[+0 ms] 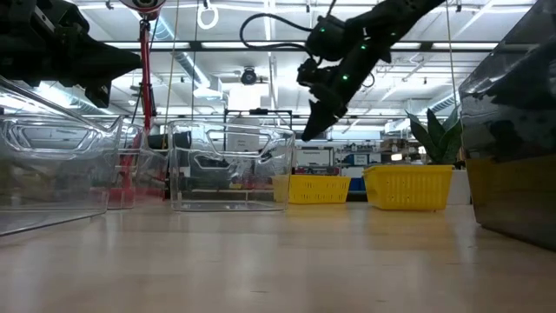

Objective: Stack baskets by color
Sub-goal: Stack the top yellow bin on the yellow bin

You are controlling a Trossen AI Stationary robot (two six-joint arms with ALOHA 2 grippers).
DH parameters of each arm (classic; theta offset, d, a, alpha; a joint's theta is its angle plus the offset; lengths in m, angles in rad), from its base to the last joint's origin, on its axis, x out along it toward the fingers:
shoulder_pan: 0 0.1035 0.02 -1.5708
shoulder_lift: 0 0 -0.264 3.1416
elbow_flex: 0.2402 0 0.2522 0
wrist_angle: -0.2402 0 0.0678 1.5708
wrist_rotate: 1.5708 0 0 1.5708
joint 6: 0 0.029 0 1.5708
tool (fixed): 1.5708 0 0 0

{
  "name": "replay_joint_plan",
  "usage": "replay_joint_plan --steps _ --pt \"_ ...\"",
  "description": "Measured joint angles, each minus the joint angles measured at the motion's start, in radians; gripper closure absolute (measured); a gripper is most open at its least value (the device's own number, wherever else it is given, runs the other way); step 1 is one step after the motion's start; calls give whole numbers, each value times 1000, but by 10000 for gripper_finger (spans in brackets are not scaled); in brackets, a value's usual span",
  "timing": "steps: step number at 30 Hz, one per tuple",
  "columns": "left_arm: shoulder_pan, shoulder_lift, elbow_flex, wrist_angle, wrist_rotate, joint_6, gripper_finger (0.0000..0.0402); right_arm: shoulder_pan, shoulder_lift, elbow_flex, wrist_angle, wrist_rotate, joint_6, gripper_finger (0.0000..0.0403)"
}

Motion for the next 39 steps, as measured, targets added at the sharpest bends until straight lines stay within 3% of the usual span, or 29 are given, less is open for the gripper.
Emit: replay_joint_plan --steps 4,17,39 --pt "0 0 0 0 0 0 367 -29 37 62 -27 -23 -49 281" --pt "0 0 0 0 0 -1 366 -86 39 98 -77 -37 -64 182" --pt "0 0 0 0 -1 0 368 -117 89 97 -37 -78 -187 181"
